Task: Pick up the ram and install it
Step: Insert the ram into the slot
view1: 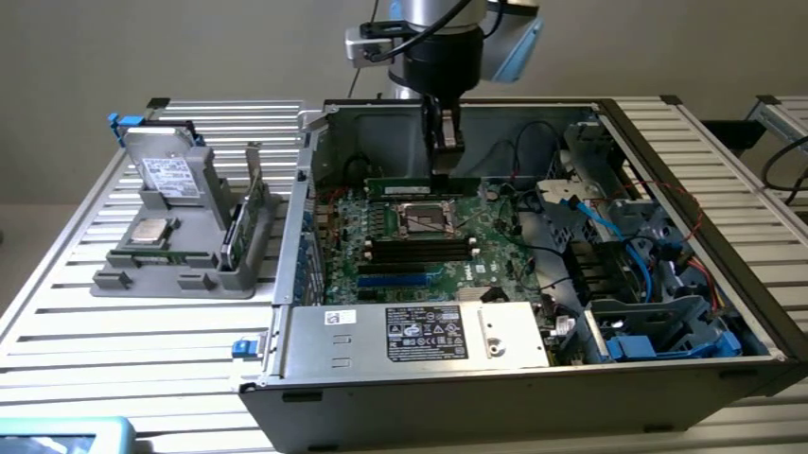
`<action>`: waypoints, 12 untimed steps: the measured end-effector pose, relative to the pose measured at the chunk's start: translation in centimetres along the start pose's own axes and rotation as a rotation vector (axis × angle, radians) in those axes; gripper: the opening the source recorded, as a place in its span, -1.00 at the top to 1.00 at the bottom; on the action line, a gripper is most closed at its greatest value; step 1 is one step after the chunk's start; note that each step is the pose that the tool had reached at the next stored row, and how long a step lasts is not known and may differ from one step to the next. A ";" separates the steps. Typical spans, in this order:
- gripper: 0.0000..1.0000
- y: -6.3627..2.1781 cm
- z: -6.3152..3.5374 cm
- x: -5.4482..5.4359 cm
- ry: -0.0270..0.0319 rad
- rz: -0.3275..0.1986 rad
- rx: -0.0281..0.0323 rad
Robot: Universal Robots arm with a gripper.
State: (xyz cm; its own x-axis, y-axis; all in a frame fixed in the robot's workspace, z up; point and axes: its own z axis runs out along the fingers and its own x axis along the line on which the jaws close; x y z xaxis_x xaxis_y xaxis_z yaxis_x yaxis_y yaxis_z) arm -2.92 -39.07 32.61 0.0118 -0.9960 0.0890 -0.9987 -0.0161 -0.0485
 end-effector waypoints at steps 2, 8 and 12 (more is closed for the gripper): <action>0.73 -0.04 0.13 0.0 0.0049 0.000 0.0002; 0.73 -0.32 1.09 -0.1 0.0053 0.001 0.0001; 0.73 -0.44 1.85 -0.2 0.0053 0.003 0.0000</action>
State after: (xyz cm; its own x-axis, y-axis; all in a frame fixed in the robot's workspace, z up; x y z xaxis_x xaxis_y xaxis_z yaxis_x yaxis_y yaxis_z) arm -2.39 -39.06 30.78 0.0089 -0.9955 0.0941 -0.9987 -0.0136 -0.0487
